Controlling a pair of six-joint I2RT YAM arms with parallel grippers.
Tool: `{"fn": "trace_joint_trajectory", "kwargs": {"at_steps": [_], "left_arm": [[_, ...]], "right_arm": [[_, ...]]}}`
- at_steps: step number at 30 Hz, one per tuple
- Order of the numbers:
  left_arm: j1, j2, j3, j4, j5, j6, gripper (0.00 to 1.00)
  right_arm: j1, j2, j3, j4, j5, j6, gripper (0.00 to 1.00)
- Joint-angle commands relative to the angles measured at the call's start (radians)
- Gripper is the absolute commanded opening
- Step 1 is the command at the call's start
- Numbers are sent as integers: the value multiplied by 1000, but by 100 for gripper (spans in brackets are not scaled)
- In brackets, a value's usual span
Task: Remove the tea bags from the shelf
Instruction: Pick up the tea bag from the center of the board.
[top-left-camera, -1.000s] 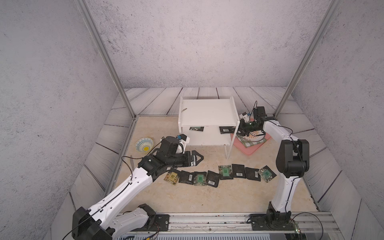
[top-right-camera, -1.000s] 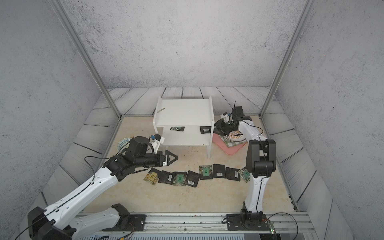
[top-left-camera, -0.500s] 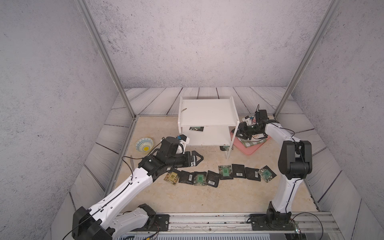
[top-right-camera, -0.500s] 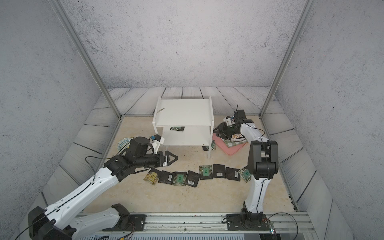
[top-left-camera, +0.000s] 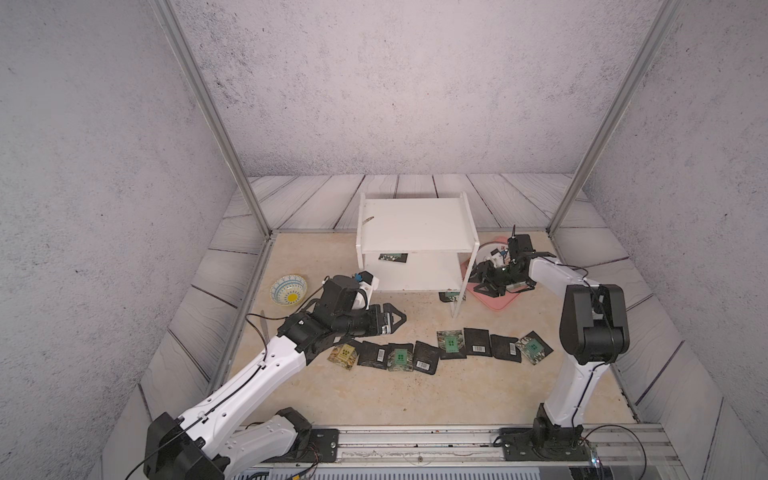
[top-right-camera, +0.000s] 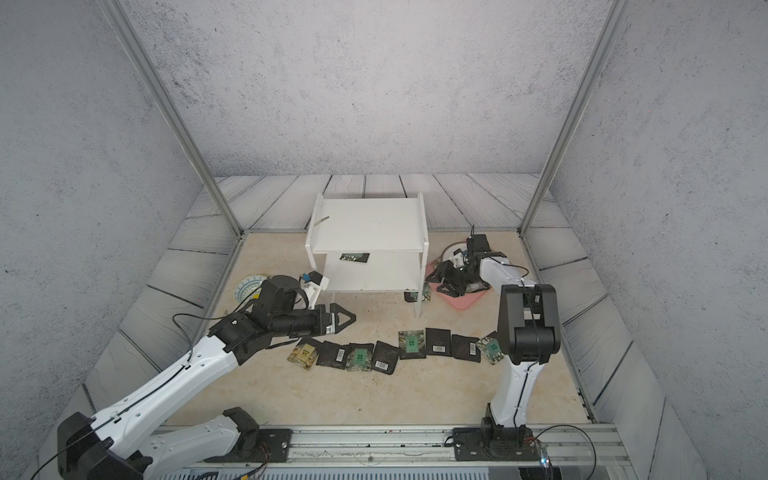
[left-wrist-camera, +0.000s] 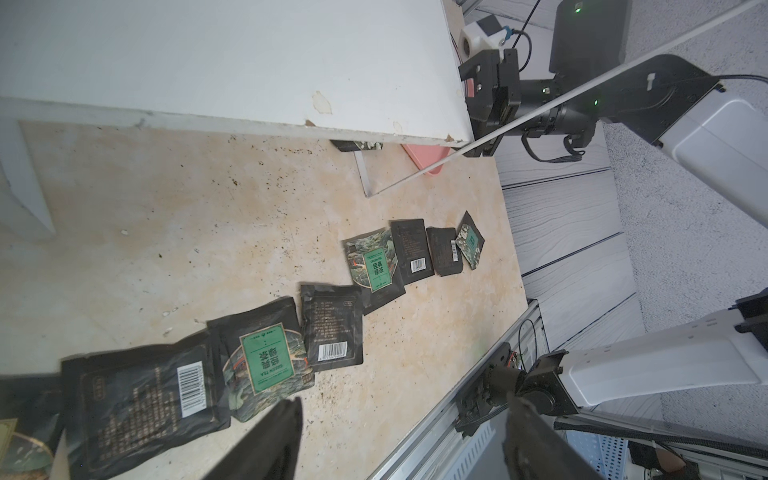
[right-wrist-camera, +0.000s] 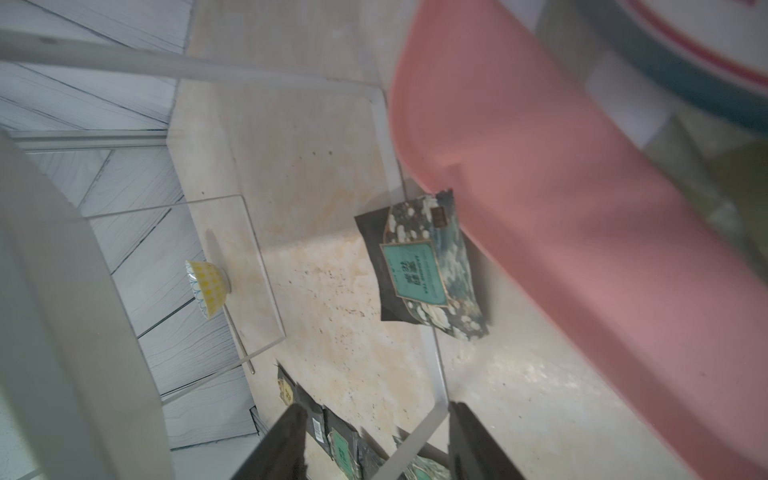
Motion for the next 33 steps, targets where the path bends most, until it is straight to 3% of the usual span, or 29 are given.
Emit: {"fn": "trace_joint_trajectory", "kwargs": {"at_steps": [1, 20, 33], "left_arm": [[-7, 5, -12, 26, 5, 0, 80], [-7, 3, -27, 23, 1, -1, 80], [-7, 5, -30, 13, -2, -1, 80]], "right_arm": [[12, -22, -11, 22, 44, -2, 57], [70, 98, 24, 50, 183, 30, 59], [103, 170, 75, 57, 199, 34, 58]]}}
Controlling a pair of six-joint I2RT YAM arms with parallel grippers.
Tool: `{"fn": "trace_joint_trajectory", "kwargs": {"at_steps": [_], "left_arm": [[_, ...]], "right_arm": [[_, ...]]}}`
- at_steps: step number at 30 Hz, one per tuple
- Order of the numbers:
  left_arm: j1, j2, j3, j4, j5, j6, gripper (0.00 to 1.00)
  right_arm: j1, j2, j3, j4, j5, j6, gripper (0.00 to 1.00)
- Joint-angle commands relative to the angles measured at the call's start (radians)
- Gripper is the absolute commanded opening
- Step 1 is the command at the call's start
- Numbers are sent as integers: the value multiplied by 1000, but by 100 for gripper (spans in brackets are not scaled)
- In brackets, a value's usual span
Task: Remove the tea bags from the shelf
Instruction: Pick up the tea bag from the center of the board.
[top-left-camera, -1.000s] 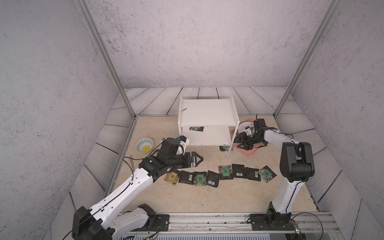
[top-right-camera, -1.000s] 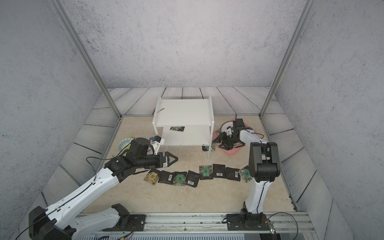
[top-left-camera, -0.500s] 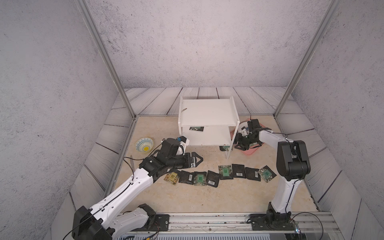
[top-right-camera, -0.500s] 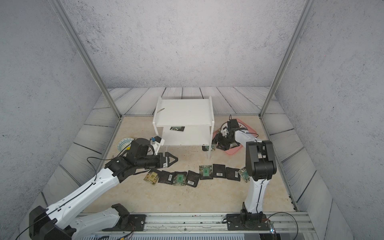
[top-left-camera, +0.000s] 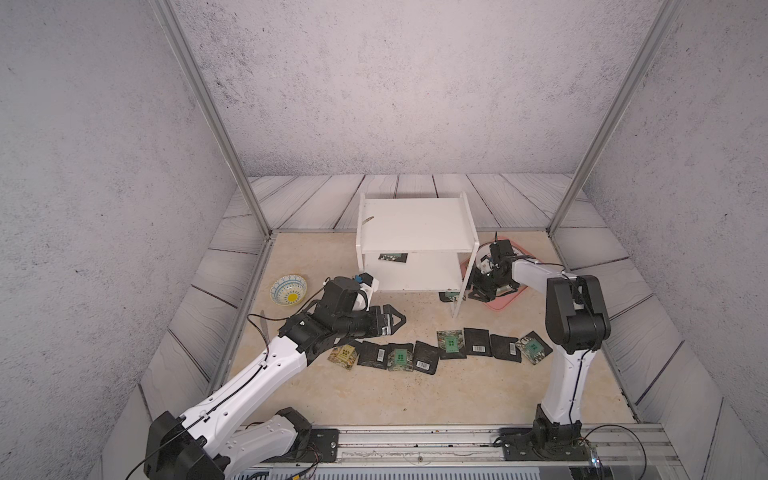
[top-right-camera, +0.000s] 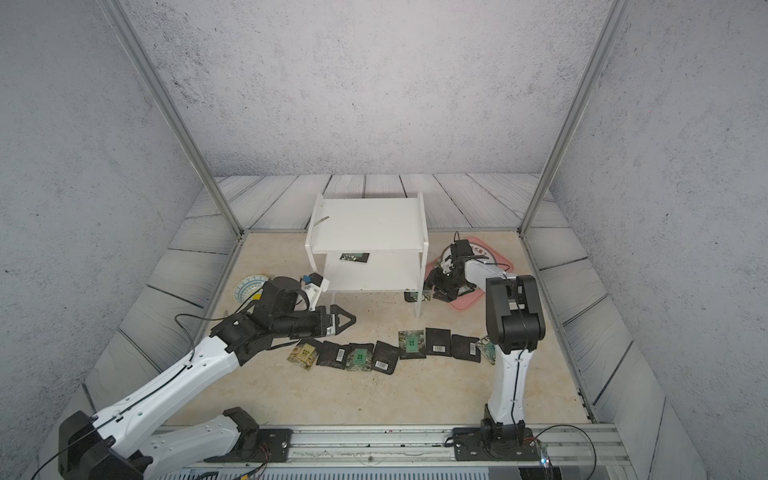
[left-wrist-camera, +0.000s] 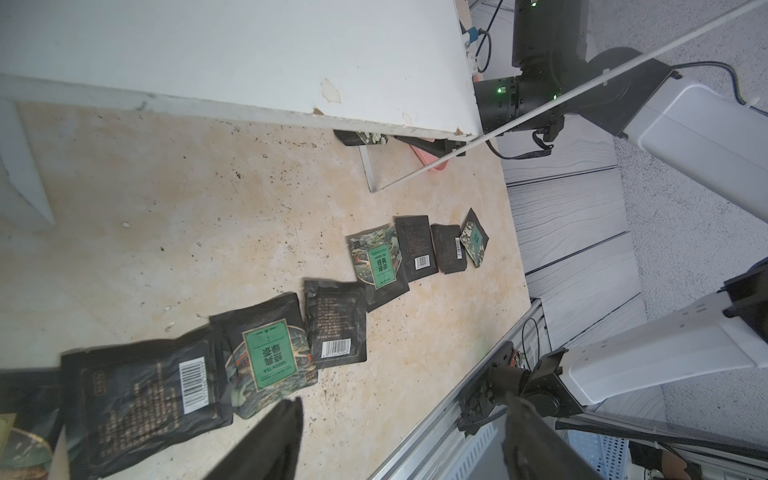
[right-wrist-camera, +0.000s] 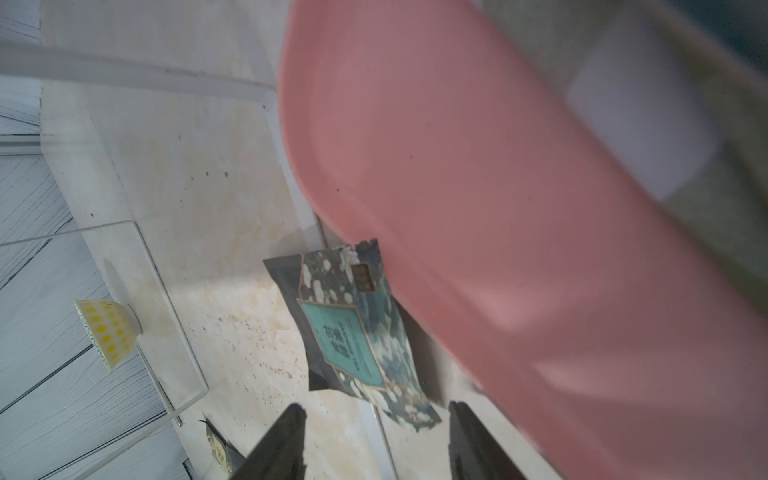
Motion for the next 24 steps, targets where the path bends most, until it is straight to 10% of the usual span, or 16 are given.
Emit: {"fn": "trace_joint_trajectory", "kwargs": {"at_steps": [1, 11, 24], "left_arm": [[-7, 0, -13, 5, -3, 2, 79], [-7, -4, -29, 21, -16, -1, 80], [-7, -18, -33, 17, -27, -4, 79]], "right_arm": [[13, 43, 30, -4, 27, 8, 57], [34, 83, 15, -7, 83, -3, 46], [42, 38, -20, 12, 75, -10, 3]]}}
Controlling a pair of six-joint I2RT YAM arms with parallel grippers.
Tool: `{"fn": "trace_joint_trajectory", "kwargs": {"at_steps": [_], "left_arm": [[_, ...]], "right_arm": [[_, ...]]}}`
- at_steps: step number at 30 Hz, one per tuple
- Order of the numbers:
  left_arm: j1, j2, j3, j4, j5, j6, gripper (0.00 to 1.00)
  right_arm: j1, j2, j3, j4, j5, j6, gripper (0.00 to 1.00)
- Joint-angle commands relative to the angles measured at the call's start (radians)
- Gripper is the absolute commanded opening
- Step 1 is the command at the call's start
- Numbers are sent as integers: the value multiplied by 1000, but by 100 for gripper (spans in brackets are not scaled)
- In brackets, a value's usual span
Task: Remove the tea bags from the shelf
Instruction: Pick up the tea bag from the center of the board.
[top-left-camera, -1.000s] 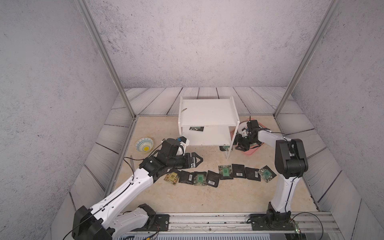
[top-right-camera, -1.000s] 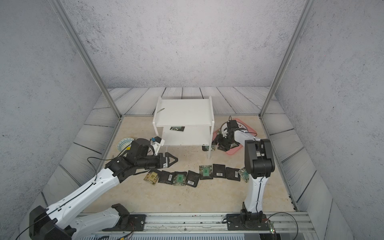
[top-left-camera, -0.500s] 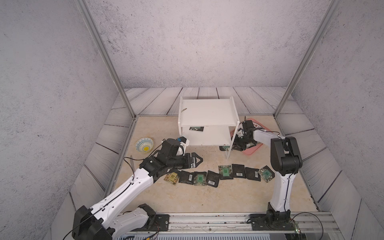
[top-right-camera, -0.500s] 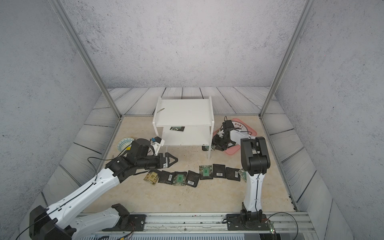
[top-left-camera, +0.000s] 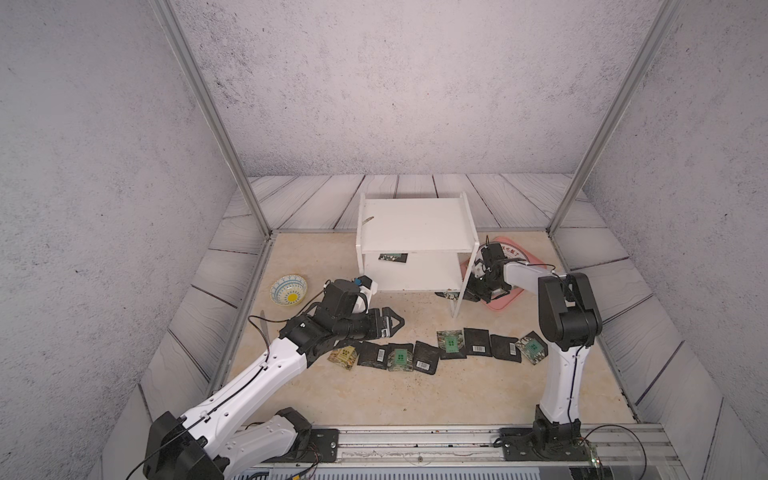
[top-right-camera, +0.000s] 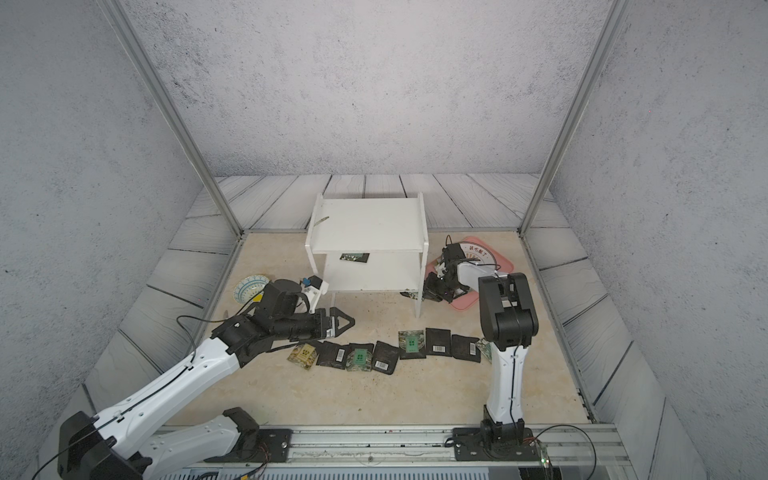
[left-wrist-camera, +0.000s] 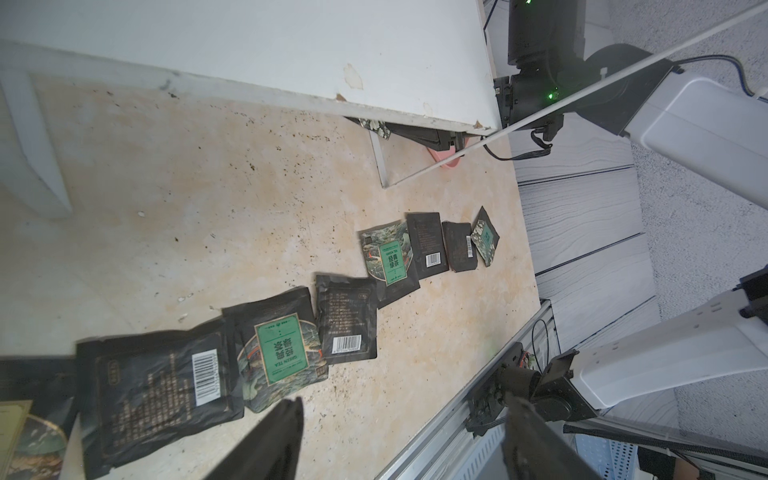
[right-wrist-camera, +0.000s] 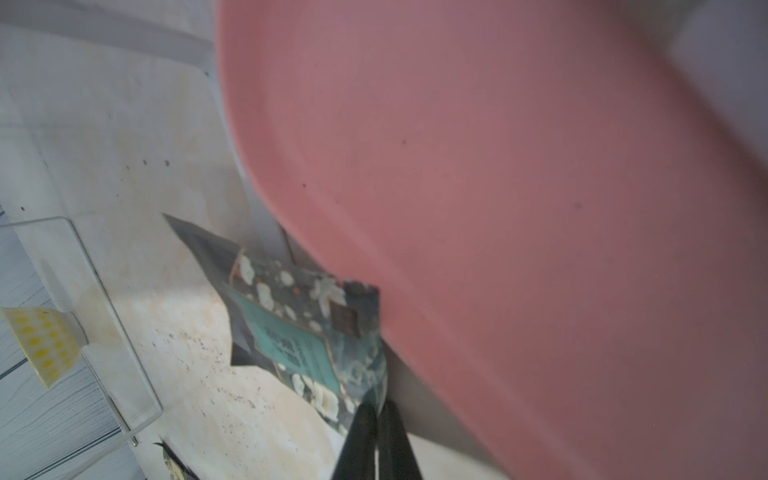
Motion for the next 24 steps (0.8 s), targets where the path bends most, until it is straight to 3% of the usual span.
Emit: {"fn": "trace_joint_trajectory", "kwargs": {"at_steps": [1, 13, 24], "left_arm": [[-7, -10, -6, 18, -8, -4, 79], [-7, -12, -11, 27, -9, -9, 79], [-7, -16, 4, 25, -12, 0, 79]], "right_arm": [[5, -7, -5, -20, 6, -8, 2], [5, -200, -34, -29, 3, -44, 0], [-25, -441, -142, -70, 75, -60, 0]]}}
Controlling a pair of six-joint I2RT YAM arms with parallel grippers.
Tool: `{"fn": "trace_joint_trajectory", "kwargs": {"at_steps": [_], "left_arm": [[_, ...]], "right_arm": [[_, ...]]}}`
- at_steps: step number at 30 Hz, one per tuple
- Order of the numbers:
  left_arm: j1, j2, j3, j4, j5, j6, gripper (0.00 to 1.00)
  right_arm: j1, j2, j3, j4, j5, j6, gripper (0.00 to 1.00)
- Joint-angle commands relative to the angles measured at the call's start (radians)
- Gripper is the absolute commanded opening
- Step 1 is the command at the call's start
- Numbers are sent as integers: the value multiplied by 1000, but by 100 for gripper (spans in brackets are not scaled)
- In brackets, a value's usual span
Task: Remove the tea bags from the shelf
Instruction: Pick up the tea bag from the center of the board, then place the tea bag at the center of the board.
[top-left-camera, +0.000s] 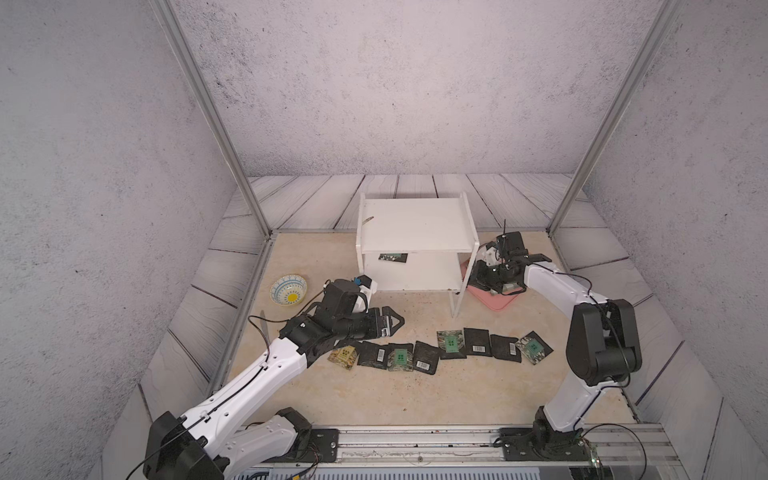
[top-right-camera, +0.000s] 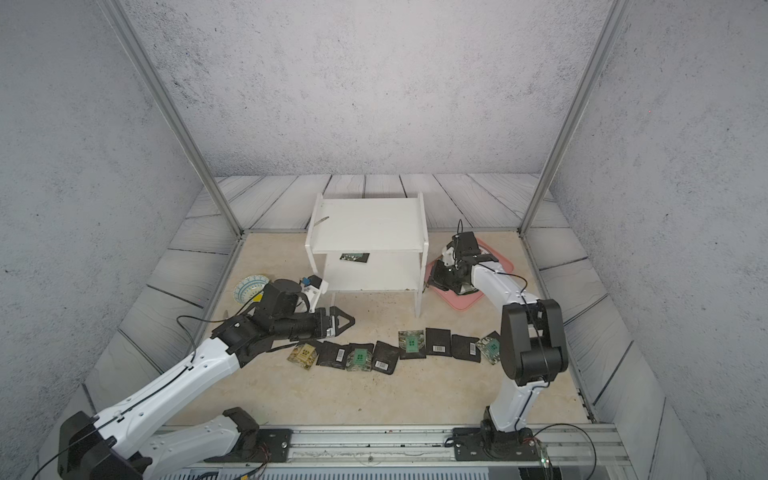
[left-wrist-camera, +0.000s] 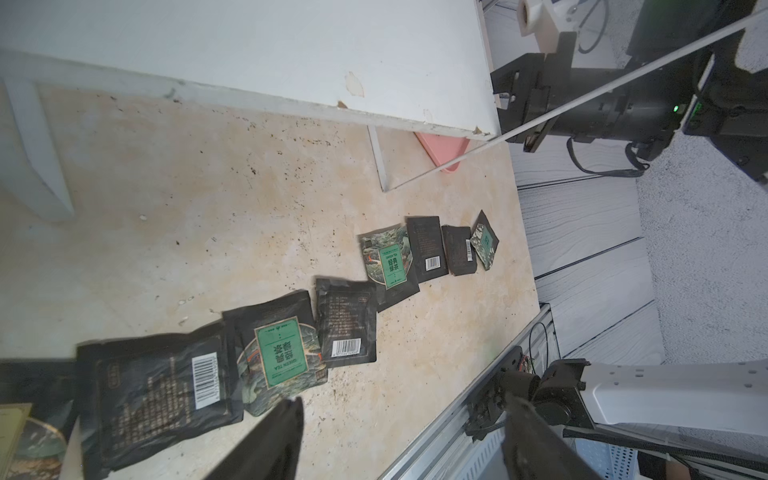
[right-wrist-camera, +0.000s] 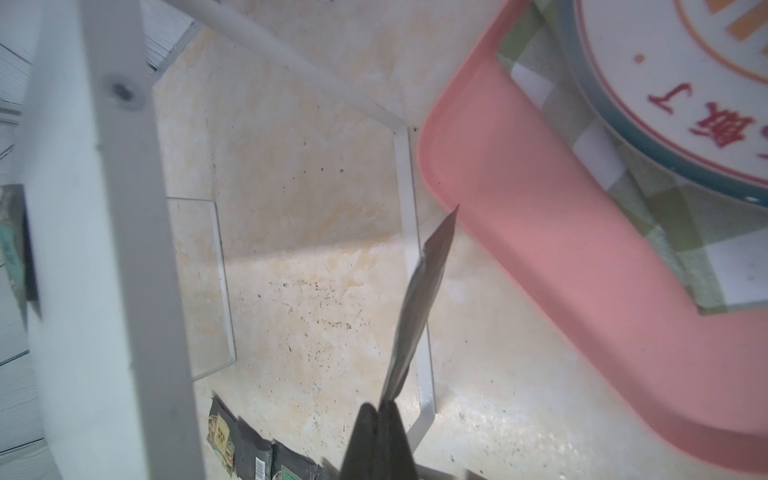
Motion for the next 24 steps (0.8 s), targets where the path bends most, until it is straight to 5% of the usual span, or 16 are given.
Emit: {"fn": "trace_joint_trajectory", "kwargs": {"at_steps": [1, 14, 24], "left_arm": [[-7, -16, 5, 18, -7, 7, 79], [-7, -44, 16, 32, 11, -1, 82], [-7, -23, 30, 180, 187, -51, 84]], "right_arm": [[-14, -102, -37, -46, 49, -17, 0], [-32, -391, -76, -188, 67, -62, 0], [-22, -675, -138, -231, -209, -69, 0]]}}
